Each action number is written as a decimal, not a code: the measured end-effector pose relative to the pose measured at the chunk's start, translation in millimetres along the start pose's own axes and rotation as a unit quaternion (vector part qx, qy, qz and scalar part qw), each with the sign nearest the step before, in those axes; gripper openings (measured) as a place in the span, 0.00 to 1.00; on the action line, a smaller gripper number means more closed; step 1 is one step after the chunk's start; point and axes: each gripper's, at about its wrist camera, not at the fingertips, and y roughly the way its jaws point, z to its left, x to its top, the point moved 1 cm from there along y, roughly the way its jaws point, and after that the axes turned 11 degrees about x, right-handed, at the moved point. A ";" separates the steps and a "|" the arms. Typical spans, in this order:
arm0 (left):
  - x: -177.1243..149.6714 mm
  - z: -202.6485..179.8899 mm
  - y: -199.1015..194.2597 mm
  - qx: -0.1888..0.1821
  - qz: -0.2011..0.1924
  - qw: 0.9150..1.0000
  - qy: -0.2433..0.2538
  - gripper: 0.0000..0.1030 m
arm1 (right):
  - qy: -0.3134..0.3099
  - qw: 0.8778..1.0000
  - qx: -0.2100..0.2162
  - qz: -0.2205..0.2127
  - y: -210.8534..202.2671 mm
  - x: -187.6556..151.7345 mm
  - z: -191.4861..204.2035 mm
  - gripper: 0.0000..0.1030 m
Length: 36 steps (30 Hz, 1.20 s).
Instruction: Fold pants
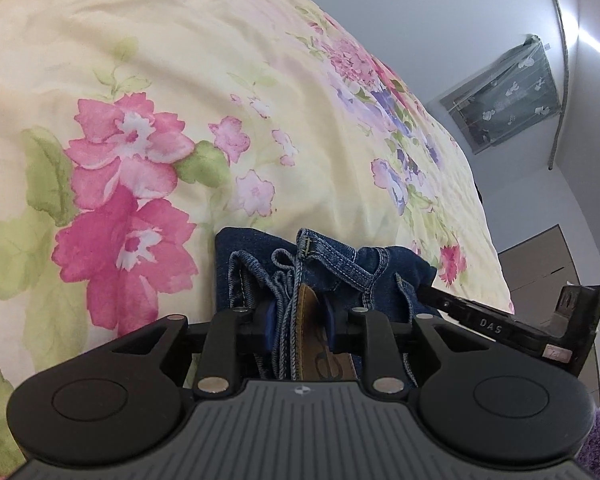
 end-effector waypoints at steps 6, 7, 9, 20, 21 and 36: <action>-2.8 -8.8 -7.4 0.024 -0.005 1.000 -0.003 0.35 | -0.031 0.999 -0.030 0.011 7.9 -4.0 9.2 0.03; -3.9 -14.8 -13.0 0.037 -0.008 0.999 0.004 0.35 | -0.032 0.999 -0.033 0.009 4.3 -3.4 11.0 0.03; -9.1 -30.1 -28.7 0.067 -0.017 0.997 0.026 0.34 | -0.026 0.999 -0.039 0.004 -8.3 -4.9 15.1 0.05; -76.7 -76.3 -98.7 0.138 -0.072 0.981 0.116 0.27 | -0.012 0.999 -0.042 -0.032 -113.0 -84.9 36.4 0.14; -83.0 -78.9 -101.0 0.146 -0.078 0.979 0.121 0.27 | -0.011 0.998 -0.042 -0.038 -121.7 -95.5 38.6 0.14; -131.0 -68.2 -61.3 0.210 -0.048 0.968 0.132 0.20 | 0.068 0.995 -0.015 -0.075 -117.7 -177.1 22.2 0.14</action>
